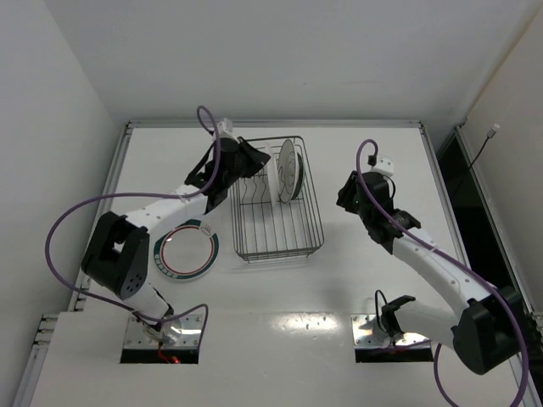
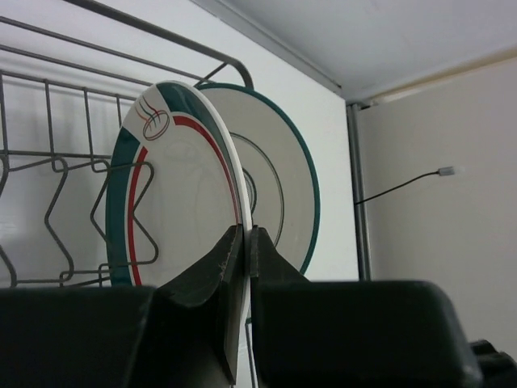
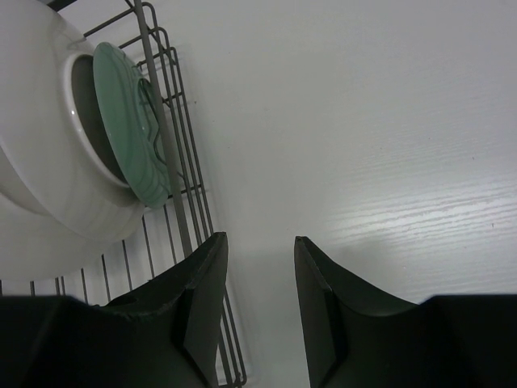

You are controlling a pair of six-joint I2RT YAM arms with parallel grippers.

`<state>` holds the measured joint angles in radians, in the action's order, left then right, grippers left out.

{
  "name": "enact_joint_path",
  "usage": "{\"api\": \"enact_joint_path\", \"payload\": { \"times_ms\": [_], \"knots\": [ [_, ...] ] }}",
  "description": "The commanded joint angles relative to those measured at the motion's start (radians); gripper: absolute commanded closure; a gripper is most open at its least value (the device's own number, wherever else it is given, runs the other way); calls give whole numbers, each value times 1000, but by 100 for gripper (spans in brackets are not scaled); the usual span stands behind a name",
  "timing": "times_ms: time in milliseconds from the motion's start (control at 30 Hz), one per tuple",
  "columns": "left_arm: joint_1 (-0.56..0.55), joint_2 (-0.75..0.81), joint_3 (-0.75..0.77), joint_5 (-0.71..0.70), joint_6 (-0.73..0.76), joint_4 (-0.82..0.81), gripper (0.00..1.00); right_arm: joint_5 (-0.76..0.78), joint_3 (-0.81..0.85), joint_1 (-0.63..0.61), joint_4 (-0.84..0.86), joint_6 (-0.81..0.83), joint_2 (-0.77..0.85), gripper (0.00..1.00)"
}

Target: Load the plates into the dish rack

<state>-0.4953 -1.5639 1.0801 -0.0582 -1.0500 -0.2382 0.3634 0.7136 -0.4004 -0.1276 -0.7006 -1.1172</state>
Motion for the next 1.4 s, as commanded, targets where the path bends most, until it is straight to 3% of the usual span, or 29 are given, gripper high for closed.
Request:
{"api": "enact_joint_path", "payload": {
  "times_ms": [0, 100, 233, 267, 333, 367, 433, 567, 633, 700, 800, 967, 1067, 1133, 1367],
  "knots": [
    [-45, -42, 101, -37, 68, 59, 100, -12, -3, 11, 56, -11, 5, 65],
    [-45, -84, 124, -16, 79, 59, 95, -12, -3, 11, 56, -11, 5, 65],
    [-54, -107, 203, -6, 108, 105, 58, -21, -3, 11, 56, -11, 5, 65],
    [-54, -107, 222, -6, 123, 121, 42, -21, -3, 21, 56, -11, 5, 65],
    [-63, -116, 291, -15, 155, 198, 25, -21, -3, 21, 56, -11, 5, 65],
    [-63, -126, 316, -15, 172, 224, 2, -21, -3, 21, 56, -11, 5, 65],
    [-63, -127, 390, -15, 217, 319, 0, -30, -3, 21, 56, -11, 5, 65],
    [-101, -7, 429, -167, 366, 494, 0, -30, -3, 21, 56, -11, 5, 65],
    [-143, 79, 387, -378, 422, 578, 0, -30, -3, 21, 56, -11, 5, 65],
    [-193, 215, 235, -559, 421, 672, 0, -30, -3, 21, 65, -11, 5, 65],
    [-203, 391, 106, -659, 294, 798, 0, -41, -3, 21, 65, -11, -4, 65],
    [-170, 617, -202, -569, 127, 916, 0, -50, -3, 21, 74, -11, -16, 65],
    [-170, 695, -272, -560, 81, 944, 0, -50, -3, 21, 74, -11, -16, 65],
    [-170, 696, -310, -520, 81, 935, 3, -60, -3, 21, 74, -11, -16, 65],
    [-152, 467, -319, -520, 70, 958, 6, -60, -3, 21, 74, -11, -16, 65]
  ]
}}
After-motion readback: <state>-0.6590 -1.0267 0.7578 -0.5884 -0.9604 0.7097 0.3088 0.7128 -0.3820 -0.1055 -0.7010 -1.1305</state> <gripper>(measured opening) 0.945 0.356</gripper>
